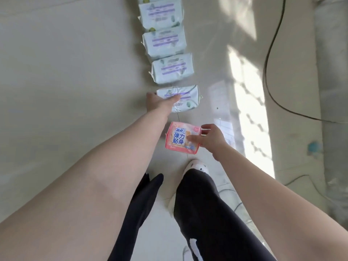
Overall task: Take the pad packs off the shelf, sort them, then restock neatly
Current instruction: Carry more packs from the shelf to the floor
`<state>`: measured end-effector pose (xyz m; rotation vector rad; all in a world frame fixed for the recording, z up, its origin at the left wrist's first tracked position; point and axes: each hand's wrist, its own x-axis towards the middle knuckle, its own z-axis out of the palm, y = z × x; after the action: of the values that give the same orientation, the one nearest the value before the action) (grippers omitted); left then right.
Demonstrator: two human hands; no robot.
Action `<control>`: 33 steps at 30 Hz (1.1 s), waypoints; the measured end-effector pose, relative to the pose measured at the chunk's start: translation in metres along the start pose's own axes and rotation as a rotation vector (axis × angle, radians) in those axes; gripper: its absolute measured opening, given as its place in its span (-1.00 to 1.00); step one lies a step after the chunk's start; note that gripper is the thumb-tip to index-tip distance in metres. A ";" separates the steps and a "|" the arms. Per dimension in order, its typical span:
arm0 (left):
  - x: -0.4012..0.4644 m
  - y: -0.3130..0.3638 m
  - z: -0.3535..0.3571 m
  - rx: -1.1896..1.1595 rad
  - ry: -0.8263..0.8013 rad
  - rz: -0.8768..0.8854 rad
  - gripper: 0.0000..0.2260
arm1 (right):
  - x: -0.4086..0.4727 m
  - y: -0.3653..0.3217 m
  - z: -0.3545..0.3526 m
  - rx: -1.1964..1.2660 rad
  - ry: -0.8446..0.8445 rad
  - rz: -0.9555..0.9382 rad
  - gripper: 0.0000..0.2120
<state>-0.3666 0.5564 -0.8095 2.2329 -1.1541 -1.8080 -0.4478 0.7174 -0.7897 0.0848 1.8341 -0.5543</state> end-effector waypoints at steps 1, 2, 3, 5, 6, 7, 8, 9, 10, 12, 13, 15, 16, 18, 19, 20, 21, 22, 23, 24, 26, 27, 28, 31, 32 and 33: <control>0.008 -0.001 0.004 0.000 0.003 0.001 -0.46 | 0.011 -0.001 0.002 -0.014 0.001 -0.011 -0.30; 0.013 -0.002 0.007 0.005 0.010 0.004 -0.46 | 0.018 -0.003 0.004 -0.027 -0.001 -0.024 -0.30; 0.018 -0.002 0.009 0.013 0.021 0.010 -0.47 | 0.026 -0.006 0.006 -0.031 -0.006 -0.041 -0.32; 0.028 -0.004 0.013 0.023 0.048 0.024 -0.47 | 0.039 -0.012 0.010 -0.038 -0.009 -0.073 -0.35; 0.032 -0.006 0.013 0.022 0.057 0.036 -0.47 | 0.044 -0.014 0.012 -0.041 -0.008 -0.088 -0.35; 0.036 -0.007 0.012 0.021 0.060 0.052 -0.47 | 0.049 -0.016 0.014 -0.038 -0.006 -0.097 -0.36; 0.039 -0.009 0.012 0.026 0.060 0.068 -0.46 | 0.053 -0.019 0.017 -0.030 -0.002 -0.103 -0.37; 0.042 -0.011 0.010 0.026 0.051 0.078 -0.45 | 0.056 -0.021 0.019 -0.022 0.004 -0.109 -0.38; 0.043 -0.013 0.008 0.017 0.035 0.082 -0.44 | 0.058 -0.023 0.022 -0.021 0.017 -0.114 -0.38; 0.041 -0.018 0.000 0.008 -0.007 0.073 -0.39 | 0.059 -0.025 0.026 -0.056 0.069 -0.137 -0.37; 0.040 -0.022 -0.005 0.025 -0.029 0.065 -0.36 | 0.058 -0.025 0.027 -0.075 0.091 -0.147 -0.36; 0.037 -0.037 -0.015 0.065 -0.087 0.031 -0.33 | 0.055 -0.024 0.030 -0.076 0.101 -0.119 -0.35; 0.035 -0.046 -0.021 0.098 -0.124 0.003 -0.36 | 0.054 -0.022 0.032 -0.054 0.088 -0.088 -0.35; 0.030 -0.061 -0.027 0.162 -0.224 -0.076 -0.43 | 0.052 -0.020 0.036 0.026 0.051 -0.044 -0.39; 0.029 -0.066 -0.029 0.169 -0.273 -0.128 -0.43 | 0.051 -0.019 0.038 0.063 0.037 -0.044 -0.44; 0.028 -0.069 -0.029 0.151 -0.307 -0.163 -0.45 | 0.051 -0.019 0.040 0.079 0.032 -0.051 -0.48; 0.027 -0.070 -0.028 0.121 -0.323 -0.170 -0.51 | 0.051 -0.019 0.040 0.087 0.031 -0.057 -0.51; 0.027 -0.070 -0.028 0.102 -0.328 -0.162 -0.57 | 0.051 -0.020 0.040 0.093 0.029 -0.061 -0.53; 0.027 -0.070 -0.027 0.089 -0.327 -0.149 -0.61 | 0.050 -0.020 0.039 0.099 0.027 -0.060 -0.55; 0.026 -0.069 -0.026 0.086 -0.323 -0.132 -0.63 | 0.050 -0.020 0.038 0.099 0.023 -0.058 -0.56; 0.027 -0.071 -0.026 0.096 -0.305 -0.106 -0.65 | 0.050 -0.021 0.038 0.074 0.014 -0.050 -0.55; 0.027 -0.073 -0.026 0.106 -0.293 -0.099 -0.64 | 0.049 -0.021 0.039 0.042 0.013 -0.048 -0.51; 0.027 -0.074 -0.026 0.125 -0.282 -0.095 -0.60 | 0.047 -0.022 0.039 0.004 0.018 -0.051 -0.46; 0.017 -0.072 -0.030 0.205 -0.255 -0.093 -0.47 | 0.035 -0.027 0.035 -0.087 0.071 -0.053 -0.31; 0.011 -0.069 -0.033 0.224 -0.243 -0.084 -0.46 | 0.029 -0.030 0.032 -0.113 0.089 -0.051 -0.29; 0.003 -0.065 -0.036 0.239 -0.226 -0.075 -0.44 | 0.021 -0.033 0.029 -0.131 0.103 -0.049 -0.29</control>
<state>-0.3028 0.5871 -0.8311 2.2653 -1.4123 -2.0994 -0.4396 0.6717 -0.8046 -0.0198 1.9725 -0.4698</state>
